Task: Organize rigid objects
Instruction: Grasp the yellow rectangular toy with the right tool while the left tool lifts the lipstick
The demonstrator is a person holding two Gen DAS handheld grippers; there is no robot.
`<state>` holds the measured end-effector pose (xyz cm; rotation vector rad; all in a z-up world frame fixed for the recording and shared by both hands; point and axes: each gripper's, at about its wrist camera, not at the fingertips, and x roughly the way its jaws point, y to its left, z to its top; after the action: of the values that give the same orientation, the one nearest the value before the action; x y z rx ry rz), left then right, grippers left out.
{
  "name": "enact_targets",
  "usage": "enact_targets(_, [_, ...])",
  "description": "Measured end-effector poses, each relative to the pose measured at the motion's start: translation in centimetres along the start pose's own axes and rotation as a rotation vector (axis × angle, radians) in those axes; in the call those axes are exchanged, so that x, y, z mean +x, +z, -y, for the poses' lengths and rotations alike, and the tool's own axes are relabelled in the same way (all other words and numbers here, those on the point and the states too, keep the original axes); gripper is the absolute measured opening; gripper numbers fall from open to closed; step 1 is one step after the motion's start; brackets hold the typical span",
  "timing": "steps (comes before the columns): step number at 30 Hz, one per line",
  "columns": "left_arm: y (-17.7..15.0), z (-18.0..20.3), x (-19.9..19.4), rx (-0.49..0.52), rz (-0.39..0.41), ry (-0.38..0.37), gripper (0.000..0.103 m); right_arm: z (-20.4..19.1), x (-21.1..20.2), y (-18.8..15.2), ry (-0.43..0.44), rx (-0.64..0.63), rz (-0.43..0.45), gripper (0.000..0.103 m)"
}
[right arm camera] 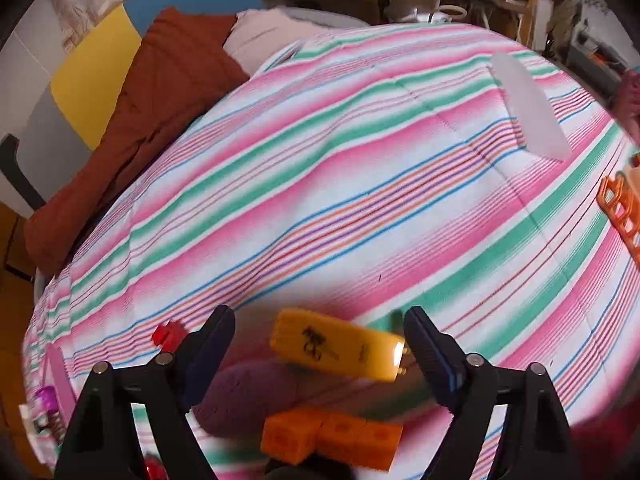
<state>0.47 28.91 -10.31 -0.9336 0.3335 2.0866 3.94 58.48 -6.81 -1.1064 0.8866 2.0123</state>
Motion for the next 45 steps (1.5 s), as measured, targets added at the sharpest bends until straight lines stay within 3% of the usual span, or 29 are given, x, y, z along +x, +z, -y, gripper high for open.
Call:
enact_targets(1, [0.0,0.0,0.0,0.002,0.002,0.002,0.026,-0.1,0.5,0.0,-0.019,-0.018,-0.022,0.068])
enact_targets(3, [-0.1,0.1,0.0,0.003,0.007,0.005,0.026,-0.3,0.8,-0.4,-0.029,-0.057,-0.053,0.067])
enact_targets(10, [-0.2,0.2,0.1,0.004,0.011,0.009,0.026,1.2,0.4,0.0,0.011,0.002,-0.057,0.067])
enact_targets(24, [0.3,-0.2,-0.7,-0.018,-0.026,0.001,0.026,0.2,0.3,-0.2,-0.036,-0.040,-0.047,0.067])
enact_targets(33, [2.2,-0.3,-4.6,-0.057,0.020,-0.004,0.026,0.0,-0.1,-0.1,-0.043,-0.053,-0.025,0.067])
enact_targets(45, [2.9,-3.4,-8.2,-0.155,0.040,0.029,0.026,-0.5,-0.4,0.2,-0.047,-0.071,0.013,0.067])
